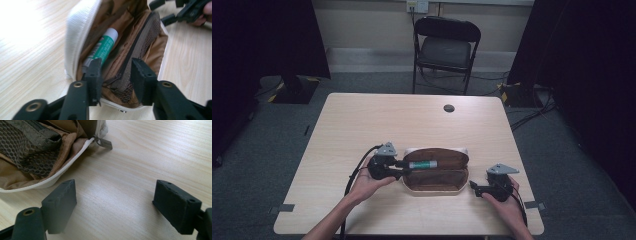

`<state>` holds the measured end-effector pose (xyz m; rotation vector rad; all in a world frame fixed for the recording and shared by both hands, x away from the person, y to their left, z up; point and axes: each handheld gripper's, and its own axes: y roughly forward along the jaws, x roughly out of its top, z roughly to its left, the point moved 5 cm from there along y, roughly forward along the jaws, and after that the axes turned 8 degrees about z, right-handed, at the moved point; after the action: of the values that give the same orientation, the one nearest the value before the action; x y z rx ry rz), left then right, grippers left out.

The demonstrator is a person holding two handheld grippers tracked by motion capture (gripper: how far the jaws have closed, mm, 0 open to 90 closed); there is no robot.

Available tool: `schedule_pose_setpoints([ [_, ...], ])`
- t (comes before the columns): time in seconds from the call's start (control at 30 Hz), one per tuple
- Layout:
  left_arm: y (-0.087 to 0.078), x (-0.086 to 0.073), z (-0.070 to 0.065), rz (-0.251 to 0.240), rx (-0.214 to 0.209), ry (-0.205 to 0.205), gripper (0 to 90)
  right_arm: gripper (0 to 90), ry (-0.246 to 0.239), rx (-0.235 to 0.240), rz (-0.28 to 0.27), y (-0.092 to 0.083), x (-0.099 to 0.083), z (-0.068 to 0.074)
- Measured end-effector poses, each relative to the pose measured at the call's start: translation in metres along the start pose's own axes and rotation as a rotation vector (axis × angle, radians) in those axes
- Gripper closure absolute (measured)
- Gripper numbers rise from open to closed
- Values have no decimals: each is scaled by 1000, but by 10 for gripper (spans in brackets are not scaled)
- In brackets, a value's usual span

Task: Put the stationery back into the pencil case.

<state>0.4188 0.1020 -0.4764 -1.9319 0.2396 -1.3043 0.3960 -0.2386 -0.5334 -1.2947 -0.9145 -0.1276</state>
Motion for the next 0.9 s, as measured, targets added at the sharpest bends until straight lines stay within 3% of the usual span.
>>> schedule_pose_setpoints([
  [0.17, -10, -2, 4, -25, -32, -23, 554, 176, 5, 0, 4, 0, 0, 0],
  [0.37, -23, -9, 6, -25, -33, -14, 518, 176, 2, 0, 2, 0, 0, 0],
  [0.7, -44, -25, 19, -29, 48, -30, 441, 176, 2, -2, 1, 0, 1, 0],
  [0.77, -46, -29, 22, -12, 80, -36, 427, 176, 2, -1, 2, 0, 1, 0],
  [0.9, -51, -39, 27, -4, 104, -52, 393, 176, 2, -2, 2, 0, 1, 0],
])
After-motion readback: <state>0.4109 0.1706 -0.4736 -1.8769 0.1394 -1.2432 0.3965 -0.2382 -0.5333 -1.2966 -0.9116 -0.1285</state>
